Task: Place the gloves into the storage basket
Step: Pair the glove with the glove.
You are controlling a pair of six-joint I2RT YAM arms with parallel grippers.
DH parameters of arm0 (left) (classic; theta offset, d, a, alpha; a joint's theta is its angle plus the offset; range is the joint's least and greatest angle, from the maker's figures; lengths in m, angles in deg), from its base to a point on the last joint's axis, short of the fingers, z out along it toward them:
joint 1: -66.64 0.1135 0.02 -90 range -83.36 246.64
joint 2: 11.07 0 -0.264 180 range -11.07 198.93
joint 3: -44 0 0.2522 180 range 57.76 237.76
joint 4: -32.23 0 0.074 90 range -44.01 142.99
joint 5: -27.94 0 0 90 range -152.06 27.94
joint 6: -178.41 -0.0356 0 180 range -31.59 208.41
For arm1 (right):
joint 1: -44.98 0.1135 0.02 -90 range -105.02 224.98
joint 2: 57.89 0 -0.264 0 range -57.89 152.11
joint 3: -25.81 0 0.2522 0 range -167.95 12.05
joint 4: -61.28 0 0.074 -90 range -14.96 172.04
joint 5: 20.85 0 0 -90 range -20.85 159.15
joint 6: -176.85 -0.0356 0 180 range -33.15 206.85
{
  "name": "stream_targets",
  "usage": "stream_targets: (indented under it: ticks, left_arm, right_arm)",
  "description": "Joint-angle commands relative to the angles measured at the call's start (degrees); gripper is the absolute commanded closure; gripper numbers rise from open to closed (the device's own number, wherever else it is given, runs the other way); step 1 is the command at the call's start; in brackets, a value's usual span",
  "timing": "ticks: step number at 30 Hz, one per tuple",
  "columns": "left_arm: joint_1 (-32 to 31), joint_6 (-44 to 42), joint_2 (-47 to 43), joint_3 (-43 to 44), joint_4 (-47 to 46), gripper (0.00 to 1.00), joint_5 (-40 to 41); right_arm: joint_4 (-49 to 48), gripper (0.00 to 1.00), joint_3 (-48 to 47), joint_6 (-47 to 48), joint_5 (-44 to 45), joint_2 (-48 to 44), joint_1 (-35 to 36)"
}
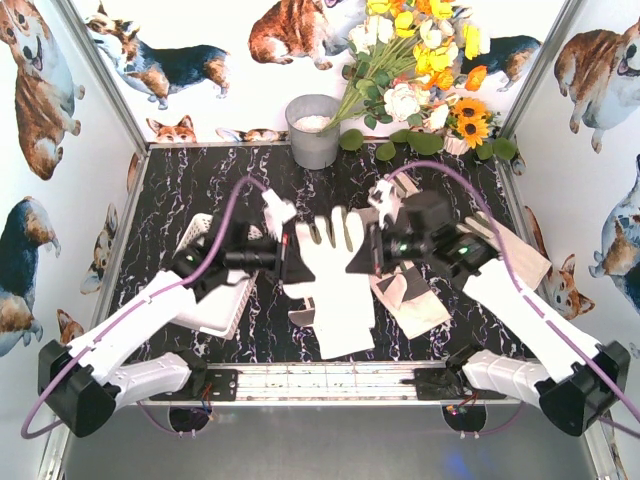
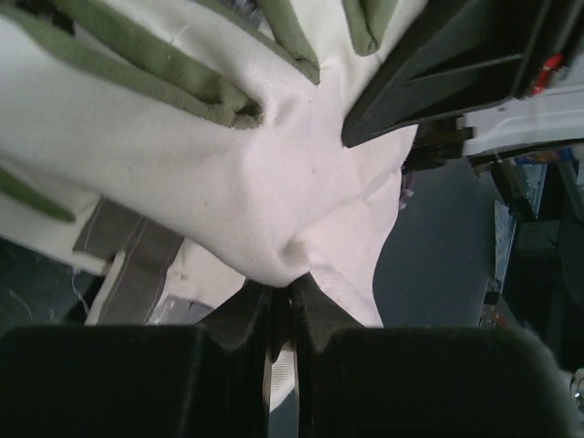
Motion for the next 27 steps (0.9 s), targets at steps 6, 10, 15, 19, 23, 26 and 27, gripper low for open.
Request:
stream_targets:
  ticks: [6, 10, 15, 19, 23, 26, 27]
  left_arm:
    - [-4.3, 16.1, -0.7, -16.2, -13.1, 1.00, 17.5]
    - [-6.8, 17.6, 2.2, -18.5, -15.4, 1.00, 22.8]
    - [-8.3, 15.9, 7.6, -18.3, -14.5, 1.00, 27.1]
    - [-8.8, 15.1, 11.1, -18.4, -14.5, 1.00, 27.9]
    - [-8.9, 15.6, 14.5, -18.6, -14.8, 1.00, 26.4]
    - [-9.2, 16.0, 17.2, -18.6, -14.4, 1.00, 25.7]
    - [-9.3, 16.1, 17.9, -18.6, -14.3, 1.00, 25.8]
  right_arm:
    - [-3.3, 1.00, 9.3, -1.3, 22.5, 5.8, 3.2]
    - [-3.7, 1.00, 9.9, 0.4, 23.3, 9.1, 3.6]
    - [-7.4, 1.00, 13.1, 0.6, 24.0, 12.0, 4.0]
    - [-9.2, 1.00, 14.6, -0.7, 24.4, 13.6, 4.2]
    - [-9.3, 1.00, 14.9, -1.3, 24.8, 15.5, 4.4]
    - [-9.4, 1.00, 15.3, -1.3, 25.4, 16.7, 4.5]
    - [-9.4, 1.00, 15.4, -1.3, 25.4, 17.1, 4.5]
